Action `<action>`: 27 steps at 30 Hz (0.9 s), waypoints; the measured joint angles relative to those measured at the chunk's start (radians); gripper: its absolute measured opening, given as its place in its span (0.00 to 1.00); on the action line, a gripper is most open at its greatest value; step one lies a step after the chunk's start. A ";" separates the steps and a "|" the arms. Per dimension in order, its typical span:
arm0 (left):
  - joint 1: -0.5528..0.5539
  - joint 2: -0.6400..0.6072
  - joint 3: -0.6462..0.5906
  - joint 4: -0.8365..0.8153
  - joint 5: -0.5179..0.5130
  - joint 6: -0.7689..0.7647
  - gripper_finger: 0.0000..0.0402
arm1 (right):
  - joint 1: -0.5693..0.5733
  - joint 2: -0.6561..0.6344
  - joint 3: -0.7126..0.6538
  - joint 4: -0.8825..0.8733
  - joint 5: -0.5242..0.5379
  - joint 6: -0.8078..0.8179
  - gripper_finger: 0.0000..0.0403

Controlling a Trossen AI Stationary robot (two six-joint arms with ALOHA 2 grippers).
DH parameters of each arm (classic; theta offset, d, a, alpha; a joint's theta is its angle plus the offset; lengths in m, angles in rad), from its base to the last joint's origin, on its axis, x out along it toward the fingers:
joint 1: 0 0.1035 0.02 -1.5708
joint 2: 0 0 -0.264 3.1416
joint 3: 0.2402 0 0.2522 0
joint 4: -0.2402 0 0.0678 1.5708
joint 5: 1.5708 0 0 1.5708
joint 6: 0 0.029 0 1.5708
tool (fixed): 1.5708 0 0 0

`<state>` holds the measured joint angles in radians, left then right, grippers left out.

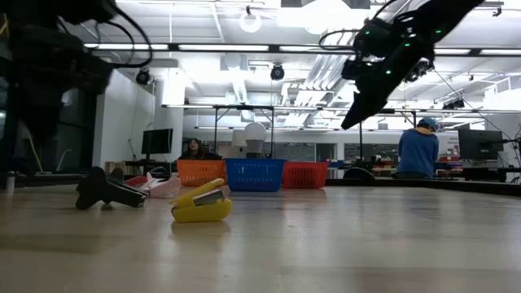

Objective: Pick and place Stapler, Stapler remover, tape
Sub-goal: Put the light blue tape into the red basket

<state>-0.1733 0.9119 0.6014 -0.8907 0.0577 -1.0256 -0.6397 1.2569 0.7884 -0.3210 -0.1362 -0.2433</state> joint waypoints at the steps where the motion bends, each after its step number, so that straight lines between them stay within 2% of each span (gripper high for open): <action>1: -0.035 0.000 0.000 -0.007 0.000 -0.039 0.48 | 0.013 -0.021 -0.027 0.021 -0.001 0.000 0.32; 6: -0.199 0.002 0.000 0.007 0.004 -0.147 0.48 | 0.082 -0.094 -0.139 0.124 -0.001 -0.011 0.32; 15: -0.448 0.007 0.000 0.035 0.032 -0.168 0.48 | 0.186 -0.121 -0.236 0.246 0.002 -0.031 0.32; 21: -0.547 0.085 0.000 0.040 0.015 -0.192 0.48 | 0.229 -0.121 -0.236 0.275 0.007 -0.053 0.32; 27: -0.576 0.218 0.000 0.068 0.041 -0.195 0.48 | 0.250 -0.121 -0.236 0.285 0.007 -0.063 0.32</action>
<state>-0.7489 1.1296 0.6016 -0.8228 0.0988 -1.2204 -0.3897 1.1362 0.5522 -0.0361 -0.1295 -0.3065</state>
